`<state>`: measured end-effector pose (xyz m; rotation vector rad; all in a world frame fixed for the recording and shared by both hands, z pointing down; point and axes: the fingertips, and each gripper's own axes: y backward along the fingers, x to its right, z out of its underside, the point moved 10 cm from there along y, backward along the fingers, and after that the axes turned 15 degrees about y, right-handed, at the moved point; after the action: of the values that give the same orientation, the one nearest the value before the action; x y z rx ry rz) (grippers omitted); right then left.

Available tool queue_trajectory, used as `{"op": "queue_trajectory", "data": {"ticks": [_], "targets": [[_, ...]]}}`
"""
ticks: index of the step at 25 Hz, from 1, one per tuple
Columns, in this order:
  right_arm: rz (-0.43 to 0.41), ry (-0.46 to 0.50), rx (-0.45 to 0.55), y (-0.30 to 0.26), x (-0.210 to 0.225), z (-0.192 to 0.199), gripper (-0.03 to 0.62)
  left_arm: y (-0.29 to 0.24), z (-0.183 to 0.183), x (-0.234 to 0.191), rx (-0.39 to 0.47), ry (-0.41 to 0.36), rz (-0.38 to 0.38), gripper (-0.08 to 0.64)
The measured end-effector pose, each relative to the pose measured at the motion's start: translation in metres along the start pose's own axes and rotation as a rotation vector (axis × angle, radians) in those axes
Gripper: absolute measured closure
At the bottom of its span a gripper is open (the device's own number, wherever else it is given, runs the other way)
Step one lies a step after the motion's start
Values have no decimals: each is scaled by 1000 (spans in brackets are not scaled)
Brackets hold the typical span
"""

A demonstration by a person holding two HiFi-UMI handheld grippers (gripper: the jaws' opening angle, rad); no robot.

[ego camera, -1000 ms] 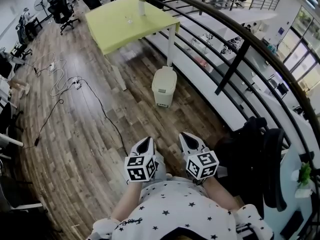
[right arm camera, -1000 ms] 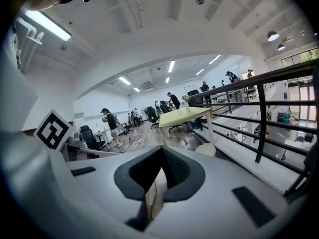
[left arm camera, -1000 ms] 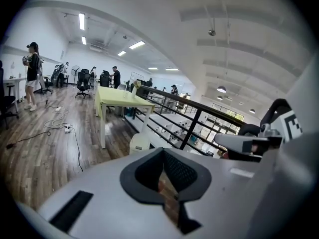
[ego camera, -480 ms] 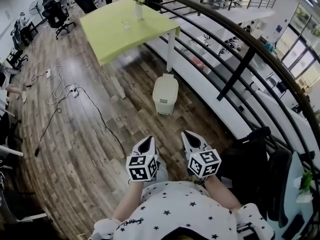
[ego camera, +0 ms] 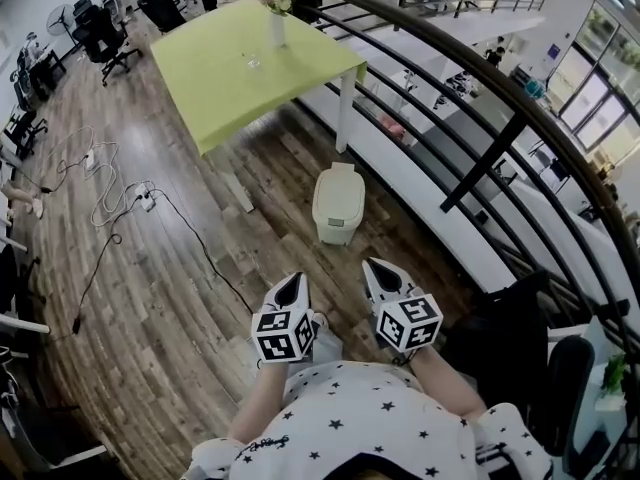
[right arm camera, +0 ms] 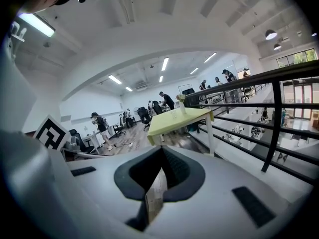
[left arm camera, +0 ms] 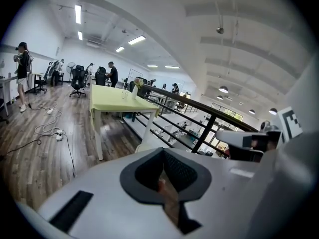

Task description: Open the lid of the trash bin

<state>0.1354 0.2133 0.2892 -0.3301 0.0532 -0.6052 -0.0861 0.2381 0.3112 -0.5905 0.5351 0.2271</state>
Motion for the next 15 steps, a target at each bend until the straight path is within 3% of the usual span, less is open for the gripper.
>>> {"op": "queue_trajectory", "data": {"ticks": [15], "targets": [[87,-20,-21,-112,24,-26,600,-83,-75,-58,-71,-37,34,548]]}}
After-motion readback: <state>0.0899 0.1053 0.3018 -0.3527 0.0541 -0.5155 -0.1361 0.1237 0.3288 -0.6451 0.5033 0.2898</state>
